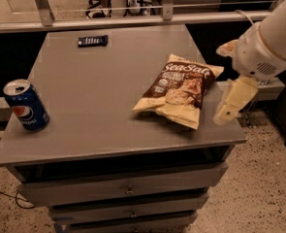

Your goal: Move brown chip bag near rxbar blueberry

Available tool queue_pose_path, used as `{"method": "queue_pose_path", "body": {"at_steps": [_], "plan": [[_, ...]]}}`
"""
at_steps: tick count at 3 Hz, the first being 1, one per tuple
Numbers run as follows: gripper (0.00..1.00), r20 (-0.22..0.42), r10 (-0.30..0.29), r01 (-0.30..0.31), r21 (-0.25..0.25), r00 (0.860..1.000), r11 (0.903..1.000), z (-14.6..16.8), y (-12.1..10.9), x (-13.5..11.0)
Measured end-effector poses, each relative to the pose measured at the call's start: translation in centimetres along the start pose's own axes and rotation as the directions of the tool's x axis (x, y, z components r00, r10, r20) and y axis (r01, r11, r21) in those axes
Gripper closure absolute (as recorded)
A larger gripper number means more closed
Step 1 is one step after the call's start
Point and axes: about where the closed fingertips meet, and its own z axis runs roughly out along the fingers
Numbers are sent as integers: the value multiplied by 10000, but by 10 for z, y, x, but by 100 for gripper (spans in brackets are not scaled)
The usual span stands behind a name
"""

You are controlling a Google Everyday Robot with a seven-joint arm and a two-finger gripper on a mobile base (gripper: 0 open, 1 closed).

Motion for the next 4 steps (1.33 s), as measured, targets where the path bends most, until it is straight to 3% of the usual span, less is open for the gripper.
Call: {"method": "queue_pose_path", "body": {"at_steps": [1,2,4], "plan": [[0,1137,43,-27,-147,9935,9999,41,-15,-20],[7,1768,284,-212,-425,9838,9989,69,-18,-31],[47,1996,788,-600,-986,9767,9933,96,-15,-37]]}}
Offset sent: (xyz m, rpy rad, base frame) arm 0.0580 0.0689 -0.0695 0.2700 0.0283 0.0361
